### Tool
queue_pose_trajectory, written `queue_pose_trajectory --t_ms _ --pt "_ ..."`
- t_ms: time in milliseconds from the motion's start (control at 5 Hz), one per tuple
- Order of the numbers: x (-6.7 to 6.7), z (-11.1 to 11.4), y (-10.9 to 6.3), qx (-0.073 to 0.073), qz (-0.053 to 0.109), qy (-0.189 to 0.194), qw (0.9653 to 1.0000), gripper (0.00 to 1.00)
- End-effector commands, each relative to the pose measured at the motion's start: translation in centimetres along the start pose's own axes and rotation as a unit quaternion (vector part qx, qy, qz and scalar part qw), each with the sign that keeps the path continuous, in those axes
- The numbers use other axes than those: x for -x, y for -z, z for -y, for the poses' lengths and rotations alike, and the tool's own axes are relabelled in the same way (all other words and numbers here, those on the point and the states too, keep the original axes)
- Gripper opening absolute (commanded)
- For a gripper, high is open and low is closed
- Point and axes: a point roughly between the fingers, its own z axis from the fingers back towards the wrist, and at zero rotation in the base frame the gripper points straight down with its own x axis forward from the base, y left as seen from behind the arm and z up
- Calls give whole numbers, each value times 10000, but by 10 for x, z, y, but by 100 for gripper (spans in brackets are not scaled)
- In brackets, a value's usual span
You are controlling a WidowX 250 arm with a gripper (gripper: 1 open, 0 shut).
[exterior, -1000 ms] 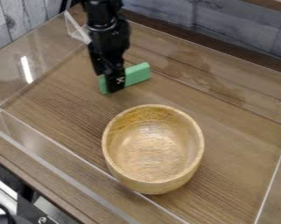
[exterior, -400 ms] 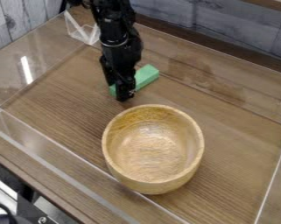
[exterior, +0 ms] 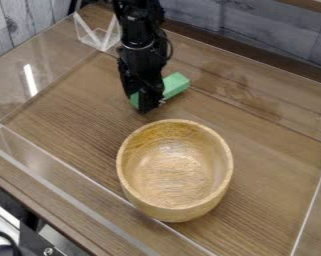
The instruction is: Put green object into wooden bowl
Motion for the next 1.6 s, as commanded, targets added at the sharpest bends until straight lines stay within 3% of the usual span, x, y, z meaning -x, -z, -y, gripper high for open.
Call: queue_pose_trajectory --t_ms 0,200,600,1200,1400 --pt "-20 -14 -47 -345 429 -53 9985 0" --pt "-25 -11 -80 -467 553 -182 9972 0" --pt "1 7 -97 -421 516 -233 9975 0" --pt "42 57 -96 -256 273 -475 9982 0" --pt "44 86 -93 -159 211 -301 9992 0"
